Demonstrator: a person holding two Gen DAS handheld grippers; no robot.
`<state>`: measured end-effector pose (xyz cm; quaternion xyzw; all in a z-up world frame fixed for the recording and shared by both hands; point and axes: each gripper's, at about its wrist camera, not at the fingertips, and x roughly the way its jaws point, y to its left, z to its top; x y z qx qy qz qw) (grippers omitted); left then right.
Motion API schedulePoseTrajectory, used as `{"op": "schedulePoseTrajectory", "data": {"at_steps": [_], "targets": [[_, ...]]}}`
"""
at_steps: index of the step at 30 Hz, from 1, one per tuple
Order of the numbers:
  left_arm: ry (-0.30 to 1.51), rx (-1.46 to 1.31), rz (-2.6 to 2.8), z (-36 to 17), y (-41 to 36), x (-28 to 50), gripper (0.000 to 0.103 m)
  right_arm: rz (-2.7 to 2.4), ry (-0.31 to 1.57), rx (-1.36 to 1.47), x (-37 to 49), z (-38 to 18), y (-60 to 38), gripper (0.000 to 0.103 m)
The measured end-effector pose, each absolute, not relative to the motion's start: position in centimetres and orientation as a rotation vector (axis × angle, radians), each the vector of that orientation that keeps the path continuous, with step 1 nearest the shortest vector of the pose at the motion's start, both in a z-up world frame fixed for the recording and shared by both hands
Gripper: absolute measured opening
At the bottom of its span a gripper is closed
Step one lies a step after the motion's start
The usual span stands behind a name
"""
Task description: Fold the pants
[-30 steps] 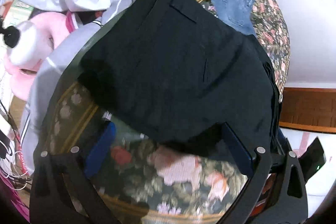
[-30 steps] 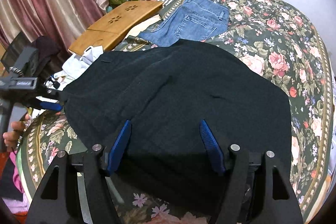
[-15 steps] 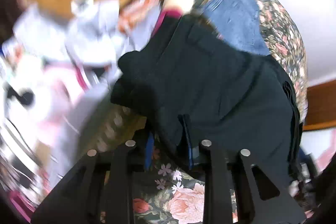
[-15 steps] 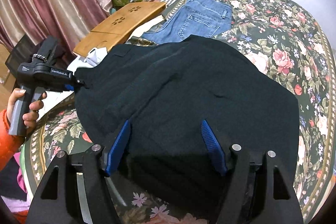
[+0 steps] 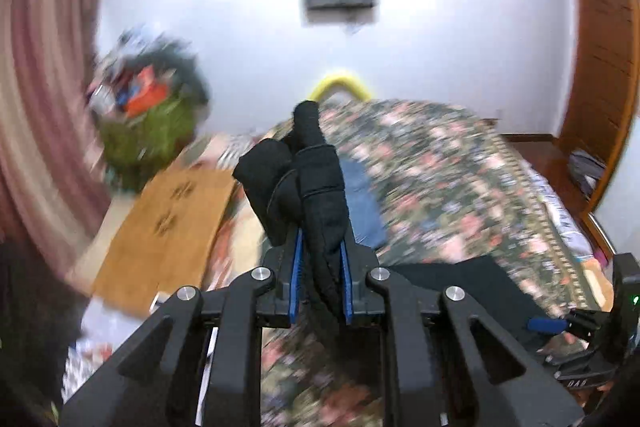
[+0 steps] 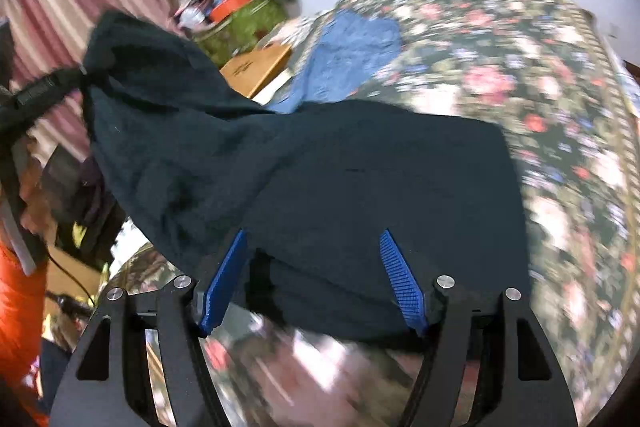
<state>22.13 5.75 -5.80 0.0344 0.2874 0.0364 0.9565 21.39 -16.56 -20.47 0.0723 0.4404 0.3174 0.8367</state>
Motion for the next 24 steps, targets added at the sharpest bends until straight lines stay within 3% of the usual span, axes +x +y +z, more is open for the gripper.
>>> {"op": "schedulePoseTrajectory", "data": {"at_steps": [7, 18, 21, 23, 24], "targets": [[0.642, 0.094, -0.137, -6.9, -3.9, 26.5, 0.014, 0.559, 0.910, 0.190, 19.0, -19.9, -23.1, 0.065], [0.953, 0.253, -0.384, -17.5, -14.7, 27.0, 0.016, 0.514, 0.919, 0.214, 17.2, -20.9, -26.8, 0.065], [0.979, 0.289, -0.398, -18.0, -15.2, 26.3, 0.028, 0.514, 0.920, 0.219, 17.0, -21.1, -27.0, 0.066], [0.978, 0.272, -0.436, -17.3, -14.8, 25.7, 0.047, 0.513, 0.921, 0.222, 17.0, -21.3, -26.9, 0.066], [0.966, 0.258, -0.451, -16.7, -14.6, 25.2, 0.062, 0.515, 0.919, 0.224, 17.0, -21.3, -26.8, 0.066]]}}
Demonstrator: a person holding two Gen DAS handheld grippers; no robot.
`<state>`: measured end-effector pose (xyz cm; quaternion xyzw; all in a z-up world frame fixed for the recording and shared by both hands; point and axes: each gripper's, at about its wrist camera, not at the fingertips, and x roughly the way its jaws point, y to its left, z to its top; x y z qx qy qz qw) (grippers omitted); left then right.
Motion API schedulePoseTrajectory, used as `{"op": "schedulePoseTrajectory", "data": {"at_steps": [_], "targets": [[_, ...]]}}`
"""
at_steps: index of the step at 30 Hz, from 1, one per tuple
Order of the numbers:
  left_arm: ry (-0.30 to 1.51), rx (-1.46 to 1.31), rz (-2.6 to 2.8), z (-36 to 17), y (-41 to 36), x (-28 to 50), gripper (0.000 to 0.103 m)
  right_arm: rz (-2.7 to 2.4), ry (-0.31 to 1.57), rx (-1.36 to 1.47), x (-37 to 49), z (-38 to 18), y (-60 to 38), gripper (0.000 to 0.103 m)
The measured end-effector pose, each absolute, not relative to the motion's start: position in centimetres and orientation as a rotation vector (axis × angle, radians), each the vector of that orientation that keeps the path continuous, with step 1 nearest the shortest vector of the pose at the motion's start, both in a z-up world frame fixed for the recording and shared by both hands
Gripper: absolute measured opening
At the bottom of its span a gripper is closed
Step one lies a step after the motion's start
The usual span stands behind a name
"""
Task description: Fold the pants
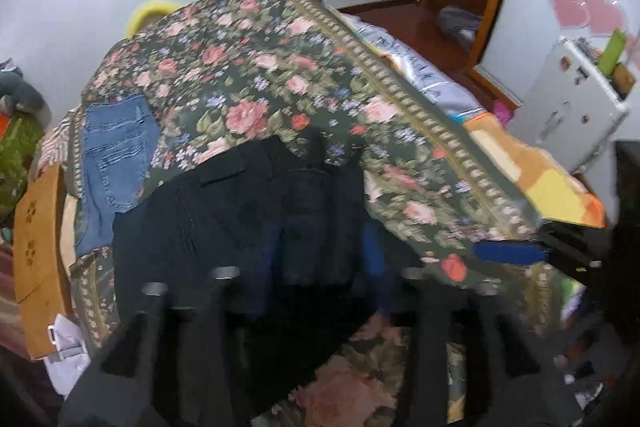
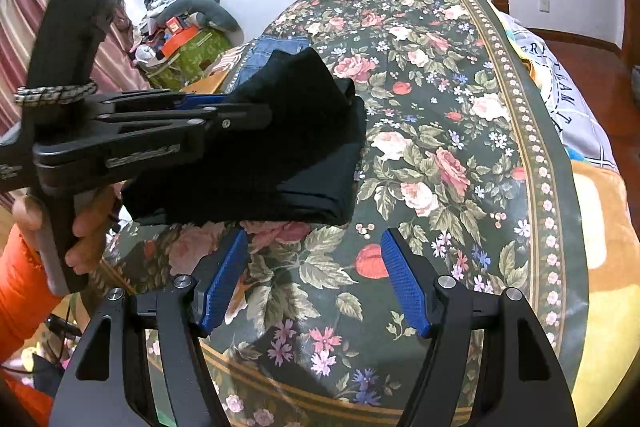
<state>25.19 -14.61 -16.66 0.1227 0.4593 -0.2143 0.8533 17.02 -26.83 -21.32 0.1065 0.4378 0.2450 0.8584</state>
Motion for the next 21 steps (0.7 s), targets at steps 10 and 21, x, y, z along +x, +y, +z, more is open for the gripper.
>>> {"op": "schedulePoseTrajectory", "data": {"at_steps": [10, 21], "targets": [[0.776, 0.279, -0.261, -12.2, -8.4, 29.0, 0.095, 0.563, 0.927, 0.201, 18.1, -21.1, -24.2, 0.066], [1.109, 0.302, -0.059, -23.6, 0.8, 41.5, 0.095, 0.612, 0.973, 0.138, 19.7, -21.7, -20.9, 0.066]]}}
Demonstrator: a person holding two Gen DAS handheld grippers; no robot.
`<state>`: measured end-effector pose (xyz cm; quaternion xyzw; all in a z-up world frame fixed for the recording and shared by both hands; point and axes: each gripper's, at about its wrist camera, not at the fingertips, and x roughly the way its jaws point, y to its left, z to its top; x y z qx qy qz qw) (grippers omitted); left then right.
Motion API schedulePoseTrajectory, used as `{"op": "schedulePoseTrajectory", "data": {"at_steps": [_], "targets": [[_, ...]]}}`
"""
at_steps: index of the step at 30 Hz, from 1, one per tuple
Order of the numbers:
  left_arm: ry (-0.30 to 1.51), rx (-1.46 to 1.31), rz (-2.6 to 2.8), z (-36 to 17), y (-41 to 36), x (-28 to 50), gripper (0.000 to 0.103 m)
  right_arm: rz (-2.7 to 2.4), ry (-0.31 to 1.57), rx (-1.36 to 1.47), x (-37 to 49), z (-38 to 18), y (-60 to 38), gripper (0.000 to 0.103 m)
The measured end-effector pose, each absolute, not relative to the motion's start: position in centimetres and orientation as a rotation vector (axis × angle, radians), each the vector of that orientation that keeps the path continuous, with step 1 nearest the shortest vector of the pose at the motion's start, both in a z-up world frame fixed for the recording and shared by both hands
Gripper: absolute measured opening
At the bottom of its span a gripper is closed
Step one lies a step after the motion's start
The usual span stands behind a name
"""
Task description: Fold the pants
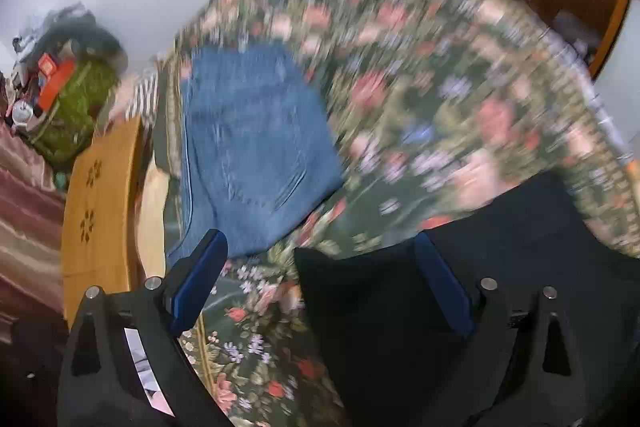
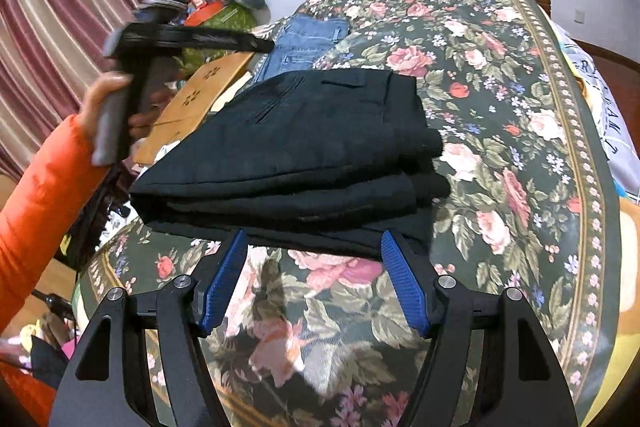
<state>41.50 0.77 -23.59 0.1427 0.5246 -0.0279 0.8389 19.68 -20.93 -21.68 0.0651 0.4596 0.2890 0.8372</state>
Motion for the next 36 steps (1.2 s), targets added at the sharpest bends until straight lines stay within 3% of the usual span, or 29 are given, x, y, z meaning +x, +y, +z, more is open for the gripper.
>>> {"op": "schedulePoseTrajectory", "data": {"at_steps": [4, 9, 17, 28, 32, 35, 36], "targets": [[1.233, 0.277, -0.067, -28.0, 1.9, 42.6, 0.096, 0.609, 0.980, 0.137, 20.1, -21.7, -20.9, 0.066], [1.224, 0.220, -0.095, -28.0, 3.8, 39.6, 0.096, 0.563, 0.962, 0.109, 20.0, -21.2, -21.4, 0.066], [1.202, 0.071, -0.098, -24.6, 6.9, 31.8, 0.096, 0.504, 0.893, 0.113, 18.5, -19.2, -23.4, 0.066], [1.164, 0.024, -0.229, -21.2, 3.6, 22.2, 0.096, 0.473, 0.819, 0.140, 15.7, -17.8, -24.4, 0.066], [1.072, 0.021, -0.212, -18.9, 2.9, 20.8, 0.095, 0.454, 0.801, 0.126, 15.3, -18.0, -24.5, 0.066], [1.033, 0.050, -0.225, -18.4, 2.2, 20.3, 0.080, 0.453, 0.811, 0.155, 15.7, -18.8, -24.6, 0.066], [1.054, 0.064, -0.227, -18.8, 1.8, 20.6, 0.067, 0.451, 0.817, 0.157, 15.9, -19.1, -24.6, 0.066]]}}
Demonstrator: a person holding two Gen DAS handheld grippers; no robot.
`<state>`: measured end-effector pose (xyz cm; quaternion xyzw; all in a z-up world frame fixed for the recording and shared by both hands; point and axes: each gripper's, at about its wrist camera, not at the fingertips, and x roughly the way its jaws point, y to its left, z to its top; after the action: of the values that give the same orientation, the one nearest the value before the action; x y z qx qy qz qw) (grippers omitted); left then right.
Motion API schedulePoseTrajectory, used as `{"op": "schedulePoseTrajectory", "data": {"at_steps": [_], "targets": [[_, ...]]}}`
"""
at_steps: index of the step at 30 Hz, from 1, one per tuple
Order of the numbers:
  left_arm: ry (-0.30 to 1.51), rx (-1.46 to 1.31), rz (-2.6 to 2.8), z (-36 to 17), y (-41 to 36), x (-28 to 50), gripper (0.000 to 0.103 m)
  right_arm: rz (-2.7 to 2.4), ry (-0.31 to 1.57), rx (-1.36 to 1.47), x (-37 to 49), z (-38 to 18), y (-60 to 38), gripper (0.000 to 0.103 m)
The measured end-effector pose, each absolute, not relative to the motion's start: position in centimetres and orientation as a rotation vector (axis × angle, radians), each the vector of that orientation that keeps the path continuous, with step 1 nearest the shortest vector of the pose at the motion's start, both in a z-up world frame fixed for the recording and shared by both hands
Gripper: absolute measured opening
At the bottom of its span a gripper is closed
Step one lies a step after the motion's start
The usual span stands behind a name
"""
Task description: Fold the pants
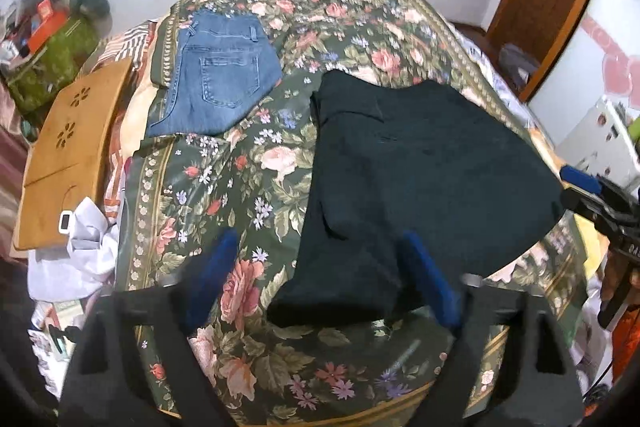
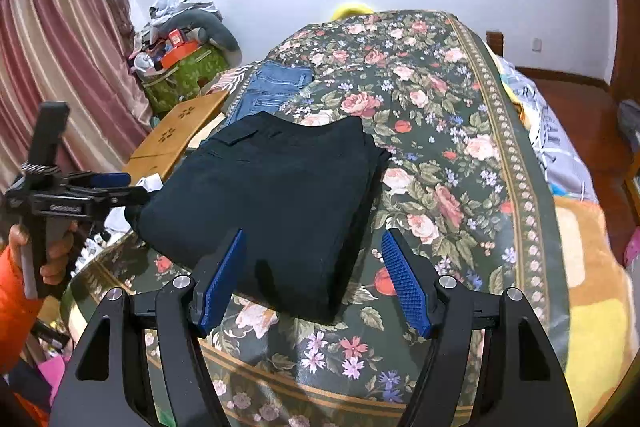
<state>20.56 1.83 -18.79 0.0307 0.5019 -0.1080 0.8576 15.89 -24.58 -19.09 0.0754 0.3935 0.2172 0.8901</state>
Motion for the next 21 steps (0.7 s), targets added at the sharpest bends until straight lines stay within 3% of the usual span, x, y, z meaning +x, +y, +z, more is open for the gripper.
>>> {"op": "schedulePoseTrajectory", "data": {"at_steps": [1, 2, 3, 6, 9, 17, 20, 21], "targets": [[1.074, 0.067, -0.234, -19.3, 1.7, 20.7, 0.056, 0.449, 0.830, 0.156, 16.2, -19.6, -24.4, 0.066], [1.092, 0.068, -0.240, -19.8, 1.5, 20.9, 0.053, 0.451, 0.841, 0.156, 16.4, -19.9, -24.2, 0.065], [1.097, 0.065, -0.241, -20.3, 1.6, 20.9, 0.049, 0.458, 0.852, 0.156, 16.5, -20.2, -24.1, 0.058], [1.080, 0.058, -0.228, -20.9, 1.9, 21.0, 0.046, 0.516, 0.882, 0.161, 16.9, -20.9, -23.6, 0.037], [1.072, 0.052, -0.218, -21.0, 2.1, 20.7, 0.043, 0.531, 0.881, 0.142, 16.6, -21.4, -23.1, 0.030], [1.023, 0.168, -0.197, -19.3, 1.7, 20.5, 0.044, 0.541, 0.881, 0.066, 16.3, -20.5, -23.0, 0.030], [0.951, 0.191, -0.171, -17.0, 1.7, 21.6, 0.057, 0.523, 0.870, -0.021, 16.4, -19.3, -22.8, 0.041], [0.932, 0.196, -0.167, -16.5, 1.6, 22.0, 0.066, 0.508, 0.853, -0.051, 16.6, -18.7, -22.9, 0.046]]}}
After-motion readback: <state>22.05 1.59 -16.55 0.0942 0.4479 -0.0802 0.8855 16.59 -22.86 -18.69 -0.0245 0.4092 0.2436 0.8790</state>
